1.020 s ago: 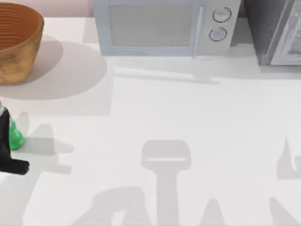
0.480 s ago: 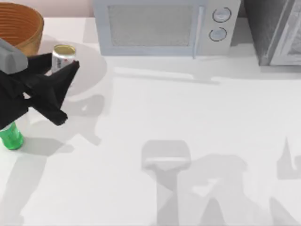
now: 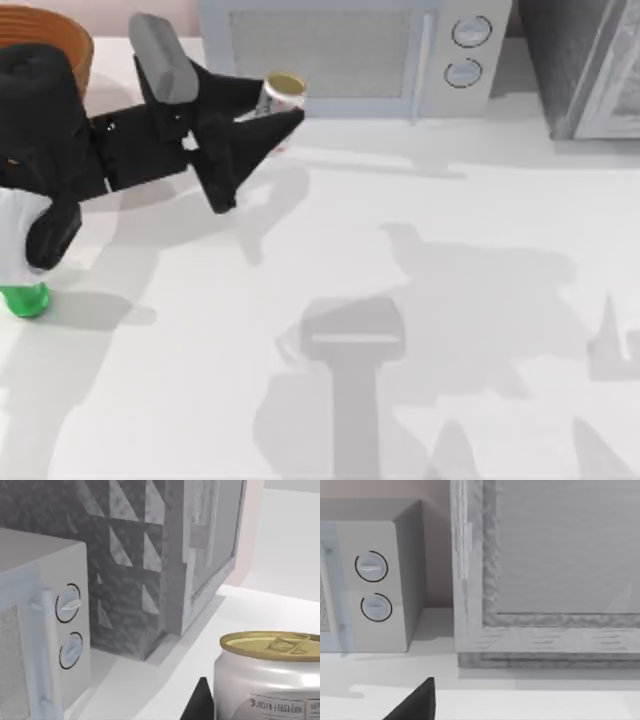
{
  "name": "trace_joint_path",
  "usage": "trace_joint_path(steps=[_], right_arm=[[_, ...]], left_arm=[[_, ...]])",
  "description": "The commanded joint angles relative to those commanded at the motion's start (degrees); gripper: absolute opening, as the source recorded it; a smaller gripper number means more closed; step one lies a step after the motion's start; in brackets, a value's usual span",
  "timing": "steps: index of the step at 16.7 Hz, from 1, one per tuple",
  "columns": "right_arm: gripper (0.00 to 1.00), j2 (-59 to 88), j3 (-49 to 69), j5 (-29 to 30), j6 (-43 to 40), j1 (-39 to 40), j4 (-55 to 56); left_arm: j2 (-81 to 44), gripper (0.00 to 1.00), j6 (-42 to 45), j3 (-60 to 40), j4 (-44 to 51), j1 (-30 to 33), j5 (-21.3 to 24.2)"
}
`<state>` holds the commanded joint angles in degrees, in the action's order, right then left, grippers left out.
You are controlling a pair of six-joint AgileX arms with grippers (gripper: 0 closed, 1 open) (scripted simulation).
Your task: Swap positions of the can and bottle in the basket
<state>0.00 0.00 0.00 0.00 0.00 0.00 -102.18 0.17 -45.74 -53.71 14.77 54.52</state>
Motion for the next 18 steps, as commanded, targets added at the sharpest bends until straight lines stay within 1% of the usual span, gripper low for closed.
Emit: trace_joint_path(steps=[5, 9, 11, 13, 18], right_arm=[[1.00, 0.0, 0.0, 0.0, 0.0, 0.0, 0.0], [1.00, 0.0, 0.0, 0.0, 0.0, 0.0, 0.0], [1.00, 0.0, 0.0, 0.0, 0.0, 0.0, 0.0], [1.00, 0.0, 0.0, 0.0, 0.0, 0.0, 0.0], [1.00, 0.0, 0.0, 0.0, 0.0, 0.0, 0.0]], left_arm=[[-22.9, 0.00, 0.9, -11.1, -12.8, 2.1, 10.9], [-36.2, 0.00, 1.4, -17.3, -20.0, 3.1, 16.9], [-40.5, 0.00, 1.6, -19.3, -22.3, 3.4, 18.8], [-42.7, 0.00, 1.7, -20.3, -23.4, 3.5, 19.8], [-43.1, 0.00, 1.7, -20.5, -23.6, 3.6, 19.9]])
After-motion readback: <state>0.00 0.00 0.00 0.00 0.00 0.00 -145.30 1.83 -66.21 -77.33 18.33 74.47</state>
